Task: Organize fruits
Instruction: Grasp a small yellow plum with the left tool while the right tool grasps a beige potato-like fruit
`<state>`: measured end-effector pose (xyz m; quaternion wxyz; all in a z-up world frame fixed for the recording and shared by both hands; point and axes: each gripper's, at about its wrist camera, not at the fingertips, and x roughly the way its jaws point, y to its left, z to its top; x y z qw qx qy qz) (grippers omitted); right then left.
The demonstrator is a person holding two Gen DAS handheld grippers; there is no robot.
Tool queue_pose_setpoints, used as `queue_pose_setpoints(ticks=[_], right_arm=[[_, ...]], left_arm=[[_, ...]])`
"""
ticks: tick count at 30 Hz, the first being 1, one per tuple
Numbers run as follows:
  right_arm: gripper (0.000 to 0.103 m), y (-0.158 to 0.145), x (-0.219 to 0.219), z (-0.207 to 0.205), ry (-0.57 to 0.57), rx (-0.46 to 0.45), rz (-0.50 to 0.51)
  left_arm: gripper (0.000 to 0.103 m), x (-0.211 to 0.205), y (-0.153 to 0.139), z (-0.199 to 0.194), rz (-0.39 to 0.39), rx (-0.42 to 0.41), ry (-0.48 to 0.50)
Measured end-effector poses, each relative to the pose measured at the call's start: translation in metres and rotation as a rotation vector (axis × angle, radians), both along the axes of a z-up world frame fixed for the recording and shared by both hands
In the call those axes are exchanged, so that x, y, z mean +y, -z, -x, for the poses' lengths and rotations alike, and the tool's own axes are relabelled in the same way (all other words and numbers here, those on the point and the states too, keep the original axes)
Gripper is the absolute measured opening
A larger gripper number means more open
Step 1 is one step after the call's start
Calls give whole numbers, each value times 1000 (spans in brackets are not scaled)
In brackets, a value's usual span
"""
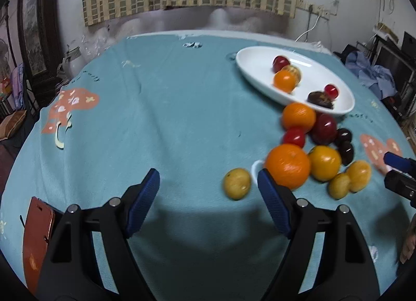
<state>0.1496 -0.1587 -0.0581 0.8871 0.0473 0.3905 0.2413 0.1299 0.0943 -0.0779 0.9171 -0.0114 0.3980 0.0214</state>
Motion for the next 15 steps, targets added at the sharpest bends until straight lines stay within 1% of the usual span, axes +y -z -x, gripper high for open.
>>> queue_pose_setpoints(ticks=[3,6,7,9,11,13,15], right_arm=[[90,3,5,2,-13,-8,27],[90,3,7,3,-17,-16,42],[90,4,8,3,-17,-16,47],[86,7,11,2,-18,-10,66],[81,9,13,2,-20,0,78],[78,11,13,2,-22,5,82],[75,13,13,1,-25,14,80]], left_arm=[[79,-8,3,-2,-37,9,28],[78,-21,8,-4,-107,22,61],[76,-23,10,-4,-118,27,68],[73,-23,11,-6,-117,26,80],[65,-21,11,-10,-100,33,87],[46,-20,14,-15,-71,52,105],[37,-21,17,-18,-51,67,124]])
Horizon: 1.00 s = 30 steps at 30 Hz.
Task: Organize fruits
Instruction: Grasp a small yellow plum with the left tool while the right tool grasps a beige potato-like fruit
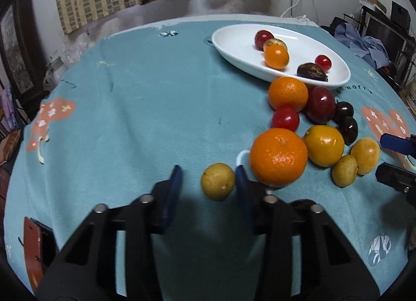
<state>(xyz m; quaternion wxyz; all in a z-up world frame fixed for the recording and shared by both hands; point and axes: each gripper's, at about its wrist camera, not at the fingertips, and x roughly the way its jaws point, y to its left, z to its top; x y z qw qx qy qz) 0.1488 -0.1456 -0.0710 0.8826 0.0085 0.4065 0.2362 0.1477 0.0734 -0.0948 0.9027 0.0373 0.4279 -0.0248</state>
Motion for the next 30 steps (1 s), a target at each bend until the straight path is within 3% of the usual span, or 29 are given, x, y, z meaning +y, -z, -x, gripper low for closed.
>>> queue_pose_setpoints(ticks=[4,12,17,25,30], right_arm=[[69,4,2,-1,-7,17,7],[61,5,8,-5,-15,17,20],[38,9,14,-12,-31,62,0],[36,-5,-9,-11,-11,60,-126],[36,-26,-24,-14,16,12,-181]], left_arm=[[27,-9,1,3,-24,-6,27],[26,-13,1,4,-37,-9,32],[25,-11,1,4,-20,-7,31],[25,-16,-9,11,17,-58,62],[25,-24,-38,7,17,-134,73]])
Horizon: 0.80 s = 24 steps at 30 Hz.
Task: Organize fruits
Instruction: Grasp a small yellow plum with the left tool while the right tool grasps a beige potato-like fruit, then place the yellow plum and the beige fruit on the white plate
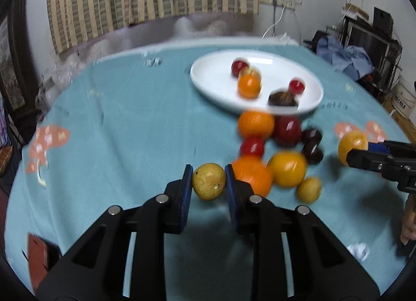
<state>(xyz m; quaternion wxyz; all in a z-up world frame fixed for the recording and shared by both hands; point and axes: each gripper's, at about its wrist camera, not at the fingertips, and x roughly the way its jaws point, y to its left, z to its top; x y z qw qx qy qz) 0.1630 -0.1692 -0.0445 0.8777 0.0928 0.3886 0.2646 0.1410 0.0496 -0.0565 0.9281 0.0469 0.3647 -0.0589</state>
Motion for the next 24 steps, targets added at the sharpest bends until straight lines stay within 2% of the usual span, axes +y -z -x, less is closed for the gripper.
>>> queue_pose_setpoints(ticks=[4,6,8,12,13,14,15,16,17,18,19,21,22,24], right_arm=[[36,-27,-8,-34,44,-35,8],[36,-31,-7,-55,61,-27,4],[36,-30,-5,-78,90,-29,22],[38,-17,1,-110,122,-21,32],[39,-11,2,-118,135,0,24],[46,-7,1,-120,141,9,21],[59,-4,1,-122,136,11,23],[79,-4,1,-121,139,-8,35],[85,-8,0,-115,165,-66,66],[86,-13,0,-109,177,-120,87],[86,-18,-1,-104,176,-159,91],[88,-36,-4,-86,196,-268,69],[101,-46,-7,-76,213,-329,51],[102,-61,-14,-52,237,-446,16]], left_arm=[[25,-25,-31,-37,17,-37,49],[25,-38,-38,-61,29,-42,62],[25,-47,-35,-82,50,-33,61],[26,-49,-13,-121,90,27,23],[38,-48,-9,-125,98,37,19],[51,-46,-3,-129,112,51,14],[76,-45,0,-128,114,50,12],[83,-44,1,-127,105,36,11],[83,-44,0,-125,103,29,15],[83,-43,-3,-122,105,17,22],[88,-41,-6,-120,107,3,23],[94,-37,-13,-113,109,-33,14],[95,-36,-16,-108,108,-46,14],[101,-33,-23,-97,111,-73,12]])
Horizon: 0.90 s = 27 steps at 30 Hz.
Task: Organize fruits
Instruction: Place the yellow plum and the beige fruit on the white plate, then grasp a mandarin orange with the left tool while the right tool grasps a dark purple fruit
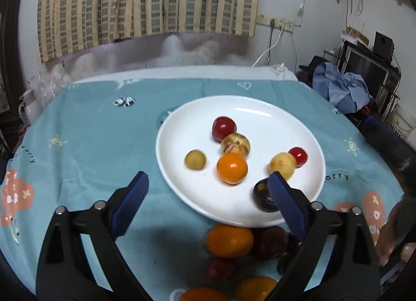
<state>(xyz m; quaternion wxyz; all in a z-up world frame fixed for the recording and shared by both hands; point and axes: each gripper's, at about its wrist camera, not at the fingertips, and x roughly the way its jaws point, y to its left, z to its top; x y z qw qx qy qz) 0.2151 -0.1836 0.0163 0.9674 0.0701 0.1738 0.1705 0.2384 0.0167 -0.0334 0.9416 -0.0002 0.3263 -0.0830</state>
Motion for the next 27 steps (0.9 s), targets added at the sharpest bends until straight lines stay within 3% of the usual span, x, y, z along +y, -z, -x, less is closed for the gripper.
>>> queue_pose_setpoints(ticks=[2,6,8,10,12,15,17,23,27], right_arm=[[102,1,-8,14,7,-24,-29],[102,16,-33,30,-87,110,-235],[102,24,-33,34,-22,235,-193],[102,31,-29,35,-20,290,-127],[102,41,-26,34,-44,345,-121],[102,55,-25,34,-61,440,-194],[102,60,-18,31,-80,464,-171],[102,70,11,41,-93,407,23],[102,76,14,41,-106,406,44]], left_arm=[[101,4,-10,16,-3,-44,-18],[101,16,-18,58,-4,-129,-75],[101,22,-10,85,-2,-177,-110],[101,30,0,111,68,-228,-64],[101,30,4,116,109,-198,-5],[101,25,8,115,39,-160,-3],[101,24,15,107,19,-106,-5],[101,32,40,87,-29,46,-70],[100,46,47,84,-4,88,-123]])
